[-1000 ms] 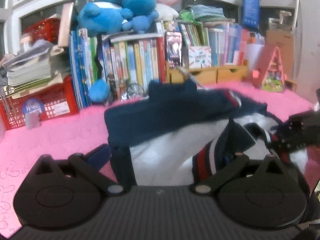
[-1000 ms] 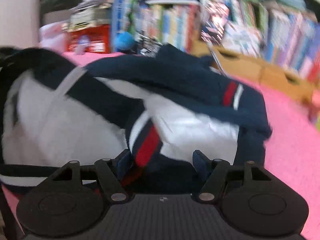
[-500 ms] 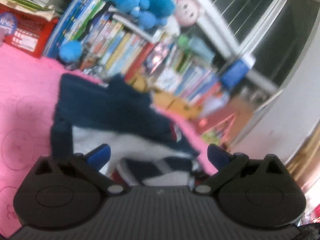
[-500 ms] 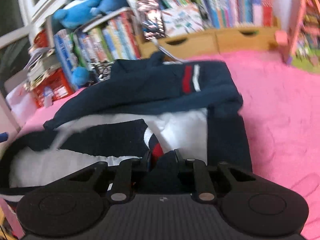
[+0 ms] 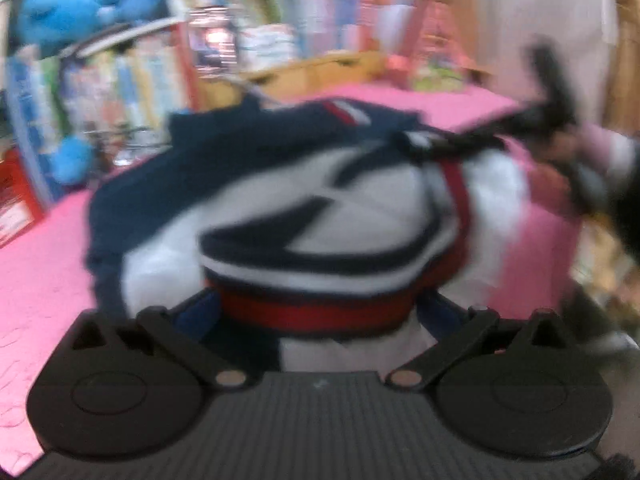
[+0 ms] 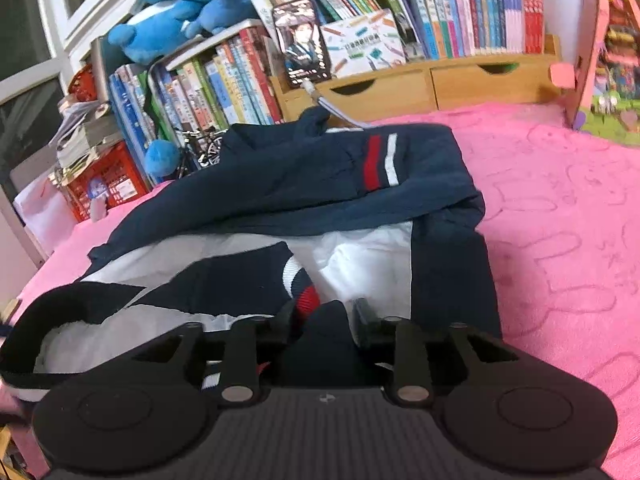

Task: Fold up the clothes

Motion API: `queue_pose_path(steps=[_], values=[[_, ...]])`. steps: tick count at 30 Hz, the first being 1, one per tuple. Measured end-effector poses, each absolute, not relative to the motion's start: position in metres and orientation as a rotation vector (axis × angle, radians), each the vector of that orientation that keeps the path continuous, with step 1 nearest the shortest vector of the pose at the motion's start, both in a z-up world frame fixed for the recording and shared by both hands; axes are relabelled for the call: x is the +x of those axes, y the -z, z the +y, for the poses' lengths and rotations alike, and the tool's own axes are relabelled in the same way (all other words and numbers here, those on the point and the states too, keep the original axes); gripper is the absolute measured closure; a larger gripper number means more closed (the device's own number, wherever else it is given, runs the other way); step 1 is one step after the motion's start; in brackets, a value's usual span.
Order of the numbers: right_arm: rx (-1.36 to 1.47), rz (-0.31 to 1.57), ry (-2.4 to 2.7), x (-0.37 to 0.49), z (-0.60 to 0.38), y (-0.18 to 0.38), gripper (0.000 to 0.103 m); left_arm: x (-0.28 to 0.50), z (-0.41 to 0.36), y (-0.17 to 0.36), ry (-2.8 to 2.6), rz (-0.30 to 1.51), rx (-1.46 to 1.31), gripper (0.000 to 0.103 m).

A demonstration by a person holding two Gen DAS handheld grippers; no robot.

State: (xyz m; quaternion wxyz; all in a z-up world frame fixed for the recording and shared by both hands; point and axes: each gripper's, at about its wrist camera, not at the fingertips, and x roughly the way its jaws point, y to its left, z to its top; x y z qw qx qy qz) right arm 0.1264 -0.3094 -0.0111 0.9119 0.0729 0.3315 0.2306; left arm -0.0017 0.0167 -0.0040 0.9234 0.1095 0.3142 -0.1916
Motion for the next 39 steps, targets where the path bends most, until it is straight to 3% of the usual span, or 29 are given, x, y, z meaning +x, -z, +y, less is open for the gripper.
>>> queue_pose_path(steps=[1,4,10,17,18,19,20,21,24,26,28,30,32,36,39], values=[[0.137,0.664,-0.483,0.122,-0.311,0.007,0.049,0.009,0.022,0.005,0.347,0.638,0.193,0.000],[0.077,0.602,-0.516,0.108,-0.315,-0.005,0.038,0.044,0.046,0.014,0.216,0.647,0.051,0.000],[-0.143,0.479,-0.583,0.080,-0.311,-0.027,0.021,0.061,0.058,0.023,0.155,0.683,-0.076,0.000],[-0.363,0.536,-0.643,0.089,-0.266,-0.006,0.020,0.054,0.062,0.037,0.157,0.709,-0.097,0.000],[-0.355,0.566,-0.647,0.094,-0.262,-0.002,0.036,0.053,0.060,0.038,0.154,0.705,-0.087,0.000],[-0.337,0.602,-0.637,0.098,-0.260,0.001,0.063,0.052,0.059,0.039,0.150,0.701,-0.074,0.000],[-0.315,0.611,-0.611,0.099,-0.260,0.001,0.070,0.051,0.056,0.039,0.145,0.697,-0.055,0.000],[-0.294,0.610,-0.584,0.100,-0.260,0.000,0.082,0.050,0.055,0.040,0.143,0.692,-0.040,0.000],[-0.074,0.544,-0.517,0.103,-0.287,-0.018,0.084,0.048,0.054,0.043,0.148,0.676,-0.035,0.000],[0.135,0.534,-0.475,0.112,-0.310,-0.024,0.080,0.048,0.056,0.043,0.161,0.672,-0.049,0.000],[0.290,0.600,-0.424,0.129,-0.330,-0.019,0.062,0.048,0.057,0.043,0.164,0.671,-0.054,0.000],[0.309,0.674,-0.382,0.139,-0.334,-0.009,0.053,0.049,0.058,0.043,0.164,0.671,-0.055,0.000],[0.232,0.675,-0.367,0.136,-0.328,-0.009,0.049,0.049,0.058,0.043,0.164,0.670,-0.057,0.000],[-0.137,0.423,-0.352,0.097,-0.295,-0.033,0.011,0.049,0.057,0.043,0.161,0.672,-0.048,0.000],[-0.254,0.282,-0.425,0.073,-0.277,-0.054,0.000,0.049,0.057,0.043,0.162,0.671,-0.050,0.000]])
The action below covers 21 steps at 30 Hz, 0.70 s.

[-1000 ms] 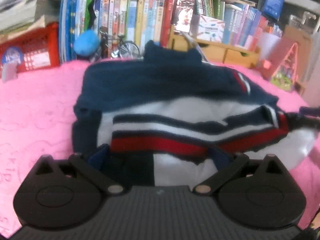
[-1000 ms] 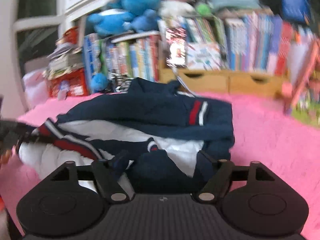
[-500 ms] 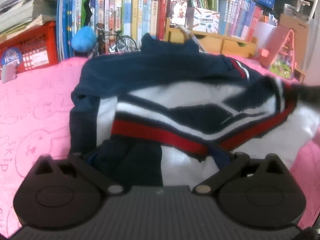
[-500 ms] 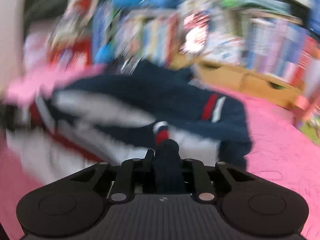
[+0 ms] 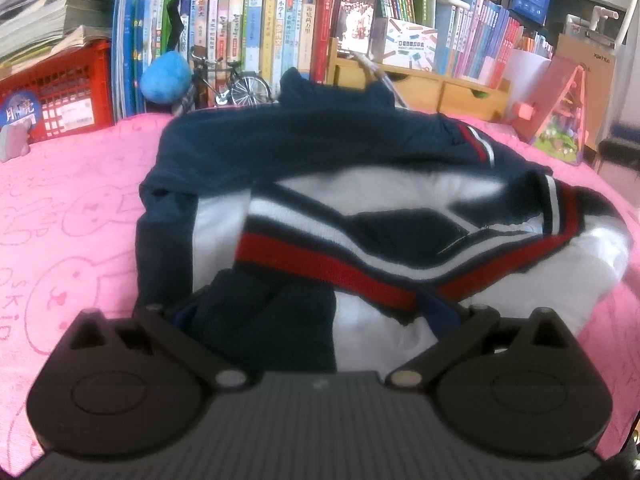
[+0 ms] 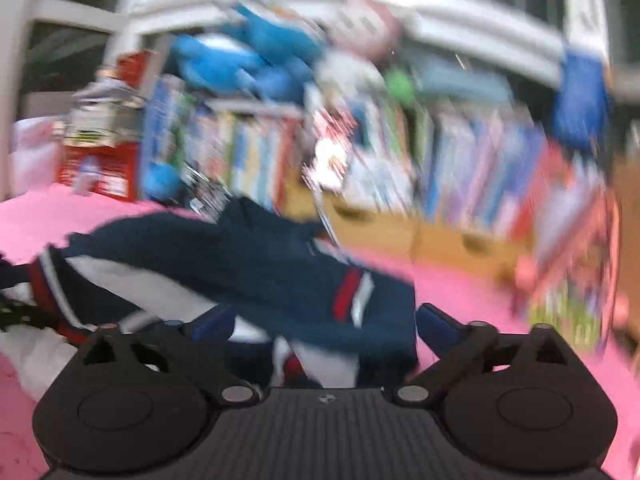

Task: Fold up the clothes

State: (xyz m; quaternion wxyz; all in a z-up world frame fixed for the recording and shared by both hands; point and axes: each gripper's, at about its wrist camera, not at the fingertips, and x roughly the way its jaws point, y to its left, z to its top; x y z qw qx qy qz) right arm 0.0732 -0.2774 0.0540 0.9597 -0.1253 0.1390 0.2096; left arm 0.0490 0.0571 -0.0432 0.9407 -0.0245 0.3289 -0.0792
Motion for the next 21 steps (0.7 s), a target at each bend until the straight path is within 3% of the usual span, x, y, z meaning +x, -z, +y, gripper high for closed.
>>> queue_pose_path(steps=[6,9,11,12,13,15,19,21], values=[[-0.269,0.488,-0.758,0.069,-0.212,-0.031,0.001,0.048,0.061,0.037,0.154,0.680,-0.114,0.000],[-0.222,0.678,-0.847,0.084,-0.184,-0.003,0.012,0.038,0.068,0.020,0.186,0.634,-0.169,0.000],[-0.198,0.702,-0.858,0.084,-0.177,0.003,0.020,0.033,0.073,0.011,0.205,0.612,-0.187,0.000],[-0.210,0.700,-0.846,0.083,-0.174,0.000,0.040,0.030,0.075,0.006,0.212,0.600,-0.195,0.000],[-0.192,0.692,-0.828,0.082,-0.175,-0.006,0.066,0.028,0.077,0.003,0.212,0.590,-0.195,0.000],[-0.149,0.667,-0.802,0.080,-0.180,-0.017,0.077,0.022,0.079,-0.003,0.206,0.566,-0.187,0.000],[-0.208,0.544,-0.761,0.076,-0.173,-0.031,0.078,0.022,0.079,-0.003,0.193,0.559,-0.164,0.000],[-0.286,0.468,-0.717,0.073,-0.164,-0.024,0.072,0.027,0.077,0.003,0.175,0.582,-0.154,0.000]])
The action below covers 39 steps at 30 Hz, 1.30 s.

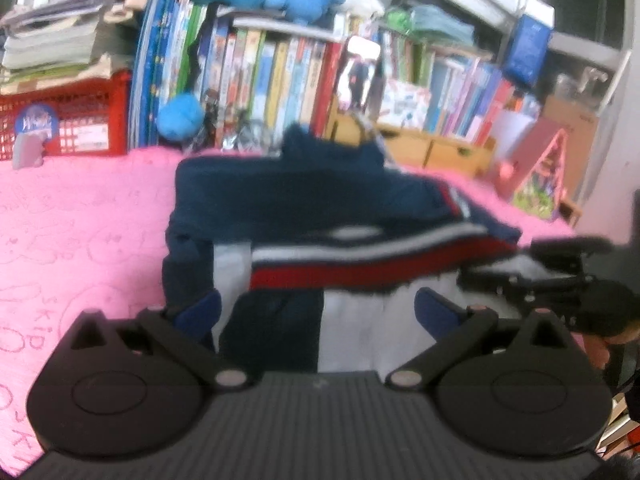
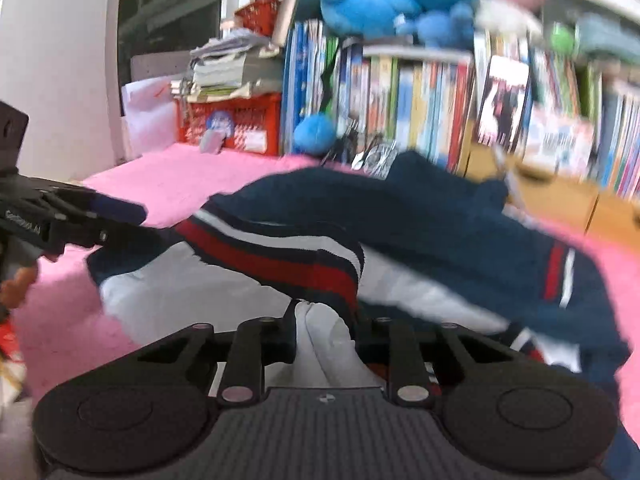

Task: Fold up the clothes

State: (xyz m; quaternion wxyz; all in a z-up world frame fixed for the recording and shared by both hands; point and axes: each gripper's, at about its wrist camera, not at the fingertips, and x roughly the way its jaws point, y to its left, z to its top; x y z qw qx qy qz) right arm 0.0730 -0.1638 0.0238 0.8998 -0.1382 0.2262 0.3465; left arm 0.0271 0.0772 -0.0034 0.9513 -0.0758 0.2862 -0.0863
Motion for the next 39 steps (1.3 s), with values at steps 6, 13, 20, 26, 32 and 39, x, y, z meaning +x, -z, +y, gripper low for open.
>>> queue_pose_path(steps=[6,13,20,26,32,39], values=[[-0.385,0.508,-0.714,0.075,-0.157,-0.005,0.046,0.048,0.075,0.041,0.089,0.658,-0.115,0.000],[-0.257,0.502,-0.592,0.091,-0.229,-0.045,0.043,0.047,0.073,0.047,0.086,0.663,-0.088,0.000],[-0.351,0.635,-0.447,0.133,-0.223,-0.008,0.052,0.047,0.073,0.047,0.087,0.663,-0.088,0.000],[-0.198,0.600,-0.273,0.161,-0.241,-0.008,0.101,0.047,0.072,0.047,0.085,0.664,-0.086,0.000],[-0.110,0.642,-0.468,0.147,-0.275,-0.035,0.086,0.047,0.072,0.047,0.083,0.665,-0.084,0.000],[-0.260,0.761,-0.562,0.111,-0.252,-0.024,0.068,0.047,0.072,0.048,0.083,0.665,-0.082,0.000]])
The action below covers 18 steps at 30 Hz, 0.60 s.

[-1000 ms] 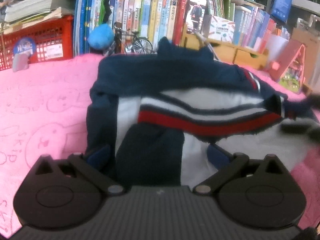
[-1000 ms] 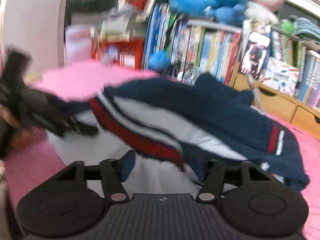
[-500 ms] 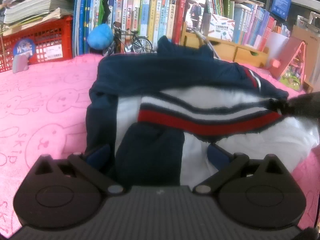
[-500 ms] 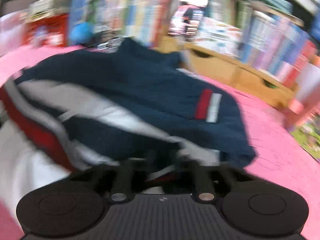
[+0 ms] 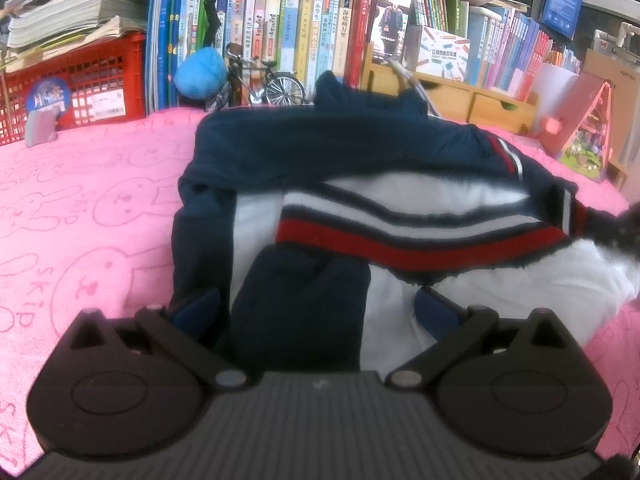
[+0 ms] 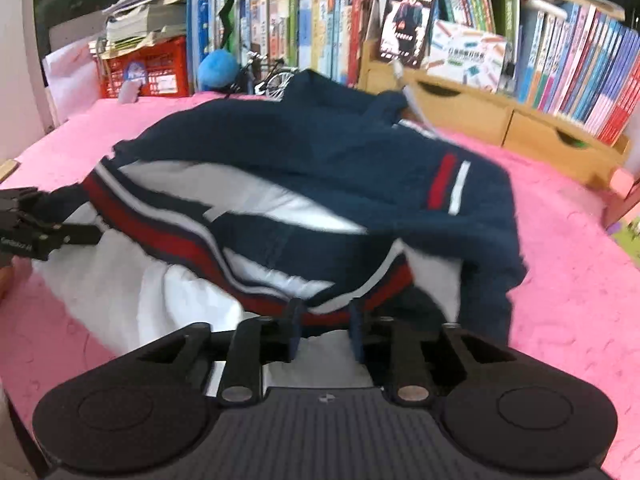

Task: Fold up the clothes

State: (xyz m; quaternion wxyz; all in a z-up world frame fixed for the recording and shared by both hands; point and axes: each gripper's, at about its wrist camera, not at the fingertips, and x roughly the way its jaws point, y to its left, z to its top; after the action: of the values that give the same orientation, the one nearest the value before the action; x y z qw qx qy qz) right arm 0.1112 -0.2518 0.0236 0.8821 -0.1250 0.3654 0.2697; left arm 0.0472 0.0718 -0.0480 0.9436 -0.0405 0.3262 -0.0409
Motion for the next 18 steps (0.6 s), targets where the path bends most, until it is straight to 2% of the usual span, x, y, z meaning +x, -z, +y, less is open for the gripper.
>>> queue_pose_path(steps=[8,10,12,14,18], values=[[-0.376,0.743,-0.605,0.103,-0.237,-0.008,0.055,0.047,0.071,0.049,0.081,0.667,-0.075,0.000],[-0.409,0.719,-0.605,0.101,-0.234,-0.003,0.047,0.047,0.071,0.049,0.080,0.667,-0.073,0.000],[-0.369,0.719,-0.591,0.104,-0.234,0.000,0.046,0.047,0.071,0.049,0.080,0.668,-0.071,0.000],[-0.310,0.730,-0.574,0.108,-0.235,0.002,0.047,0.047,0.071,0.049,0.079,0.668,-0.070,0.000],[-0.254,0.722,-0.540,0.109,-0.234,0.003,0.069,0.048,0.071,0.049,0.079,0.668,-0.069,0.000]])
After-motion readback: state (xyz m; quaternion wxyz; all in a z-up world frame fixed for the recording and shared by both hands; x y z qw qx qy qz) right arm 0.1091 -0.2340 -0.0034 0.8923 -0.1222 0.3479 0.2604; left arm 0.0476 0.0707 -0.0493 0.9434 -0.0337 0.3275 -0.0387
